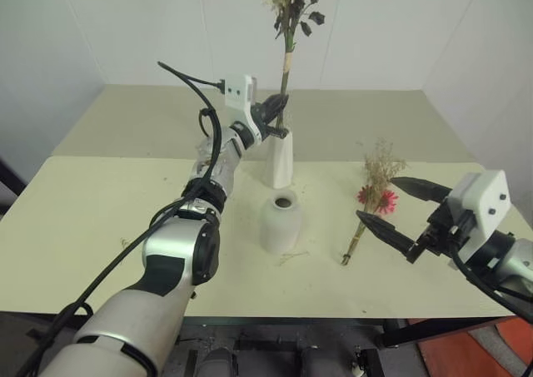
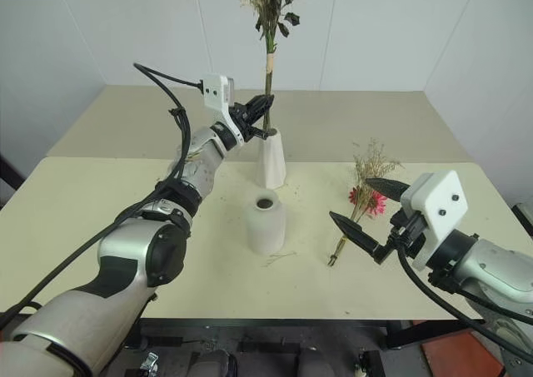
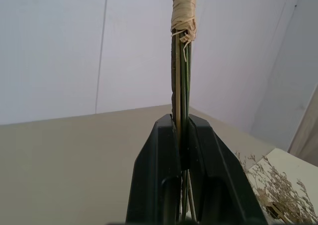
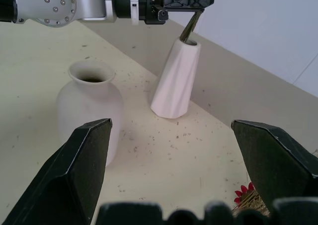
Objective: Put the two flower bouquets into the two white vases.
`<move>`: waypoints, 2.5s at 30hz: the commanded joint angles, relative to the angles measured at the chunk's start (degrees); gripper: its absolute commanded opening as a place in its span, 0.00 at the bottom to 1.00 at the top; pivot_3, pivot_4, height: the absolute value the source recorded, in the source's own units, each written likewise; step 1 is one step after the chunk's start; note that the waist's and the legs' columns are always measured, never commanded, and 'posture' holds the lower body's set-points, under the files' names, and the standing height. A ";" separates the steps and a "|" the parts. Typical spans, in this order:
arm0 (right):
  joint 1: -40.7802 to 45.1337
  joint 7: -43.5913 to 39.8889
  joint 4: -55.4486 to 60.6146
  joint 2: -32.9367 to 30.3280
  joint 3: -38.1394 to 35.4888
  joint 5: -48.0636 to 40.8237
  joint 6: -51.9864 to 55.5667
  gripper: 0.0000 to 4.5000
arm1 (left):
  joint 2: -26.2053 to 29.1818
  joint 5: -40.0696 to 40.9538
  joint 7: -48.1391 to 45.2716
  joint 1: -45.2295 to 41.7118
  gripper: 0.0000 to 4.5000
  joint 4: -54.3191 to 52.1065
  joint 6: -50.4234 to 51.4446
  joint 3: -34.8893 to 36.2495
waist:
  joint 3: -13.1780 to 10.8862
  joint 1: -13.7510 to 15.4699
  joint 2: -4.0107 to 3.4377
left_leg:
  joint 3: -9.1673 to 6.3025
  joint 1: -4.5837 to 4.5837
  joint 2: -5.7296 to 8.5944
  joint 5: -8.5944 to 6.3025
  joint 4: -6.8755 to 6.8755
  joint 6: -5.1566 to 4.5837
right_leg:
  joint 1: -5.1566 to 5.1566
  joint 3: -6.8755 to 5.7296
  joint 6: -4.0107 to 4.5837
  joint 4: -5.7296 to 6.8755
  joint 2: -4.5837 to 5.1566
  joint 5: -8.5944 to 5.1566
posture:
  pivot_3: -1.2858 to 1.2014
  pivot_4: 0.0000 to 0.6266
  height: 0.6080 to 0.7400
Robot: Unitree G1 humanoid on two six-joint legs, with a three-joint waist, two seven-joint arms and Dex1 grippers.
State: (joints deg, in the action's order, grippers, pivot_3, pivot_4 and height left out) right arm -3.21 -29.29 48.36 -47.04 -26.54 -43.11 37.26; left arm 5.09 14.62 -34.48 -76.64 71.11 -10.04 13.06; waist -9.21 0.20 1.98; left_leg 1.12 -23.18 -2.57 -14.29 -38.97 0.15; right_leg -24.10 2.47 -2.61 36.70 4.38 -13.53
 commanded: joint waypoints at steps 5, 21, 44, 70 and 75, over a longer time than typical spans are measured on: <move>-1.80 2.41 3.94 1.49 -1.94 0.59 -1.10 1.00 | 0.22 -1.65 1.69 -2.62 0.01 0.61 -2.09 0.50 | 0.00 -0.03 0.00 | 0.00 0.03 0.00 0.00 -0.01 0.00 | 0.01 0.00 -0.01 0.03 0.00 0.00 | 0.52 0.24 1.00; -3.25 2.63 4.26 1.33 -2.87 0.85 -0.95 1.00 | -1.26 -4.07 0.85 -0.26 0.01 0.34 -3.65 -0.44 | 0.00 -0.02 0.00 | 0.00 0.02 0.01 0.00 -0.01 0.00 | 0.02 0.00 -0.01 0.02 0.00 0.00 | 0.52 0.24 1.00; -3.01 2.07 3.13 0.85 -2.14 2.52 -1.02 1.00 | -1.12 -5.86 0.68 2.37 0.50 -0.77 -2.62 -1.31 | 0.00 -0.02 0.00 | 0.00 0.03 0.02 0.00 -0.01 0.00 | 0.03 0.01 -0.01 0.03 0.00 0.00 | 0.52 0.24 1.00; 5.27 -4.06 -7.32 -3.18 1.95 4.04 1.02 1.00 | 18.60 4.56 -18.36 32.51 0.99 -55.44 25.81 -4.75 | 0.03 -0.80 -0.06 | 0.00 0.14 -0.06 0.01 -0.08 0.02 | 0.05 0.03 0.01 0.26 -0.01 0.02 | 0.52 0.24 1.00; 14.46 4.19 -13.65 -4.06 3.89 0.93 14.65 1.00 | 27.37 13.18 -28.45 38.26 0.99 -67.76 34.97 -4.31 | 0.04 -0.97 -0.07 | 0.03 0.17 -0.09 0.01 -0.10 0.02 | 0.04 0.05 0.02 0.27 0.00 0.01 | 0.52 0.24 1.00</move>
State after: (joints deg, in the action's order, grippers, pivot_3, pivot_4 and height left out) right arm 9.29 -28.22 35.78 -50.32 -22.31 -40.92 47.43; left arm 31.08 24.44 -59.69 -38.56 7.90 23.03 8.48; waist -9.17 -0.77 1.91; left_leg 1.15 -22.99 -2.67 -14.28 -39.07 0.17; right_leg -24.04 2.51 -2.57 36.96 4.37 -13.52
